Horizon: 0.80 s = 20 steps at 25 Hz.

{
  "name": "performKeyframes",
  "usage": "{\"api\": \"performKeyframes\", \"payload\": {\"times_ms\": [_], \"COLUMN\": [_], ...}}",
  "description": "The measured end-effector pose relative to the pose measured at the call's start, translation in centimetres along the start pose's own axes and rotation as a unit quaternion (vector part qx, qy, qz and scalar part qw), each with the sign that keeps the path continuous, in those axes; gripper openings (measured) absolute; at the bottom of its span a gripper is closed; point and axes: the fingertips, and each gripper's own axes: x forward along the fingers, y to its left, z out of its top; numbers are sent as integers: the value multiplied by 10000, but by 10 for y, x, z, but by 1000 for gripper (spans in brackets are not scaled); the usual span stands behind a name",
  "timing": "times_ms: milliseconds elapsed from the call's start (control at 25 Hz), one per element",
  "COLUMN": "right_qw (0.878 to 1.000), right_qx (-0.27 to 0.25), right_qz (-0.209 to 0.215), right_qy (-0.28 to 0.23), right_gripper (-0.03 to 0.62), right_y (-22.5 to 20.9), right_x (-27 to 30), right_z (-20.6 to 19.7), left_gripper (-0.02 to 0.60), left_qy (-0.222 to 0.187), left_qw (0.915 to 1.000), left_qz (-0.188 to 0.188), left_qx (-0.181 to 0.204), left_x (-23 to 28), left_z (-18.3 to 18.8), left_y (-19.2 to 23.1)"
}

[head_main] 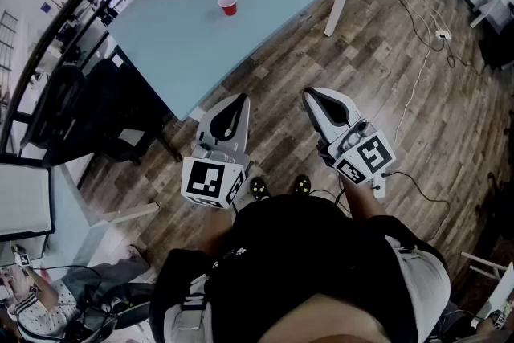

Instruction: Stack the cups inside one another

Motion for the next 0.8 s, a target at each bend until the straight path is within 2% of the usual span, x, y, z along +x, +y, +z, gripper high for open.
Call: {"api": "performKeyframes", "payload": {"times_ms": [480,800], "right_qw": [9995,9993], "right_qx": [234,252], "right_qz": [-23,-32], "right_qy": [-234,-270], "right_gripper": [5,3], "right_y": [-9,-31], "right_x": [-21,-46], "right_z": [7,12], "left_gripper": [-12,-12], "left_qy": [15,11], "left_qw": [10000,10000], "left_qz": [24,-29], "left_qx": [-29,-31], "left_x": [3,27], "left_z": [-2,-3], "left_y": [-17,-42]}}
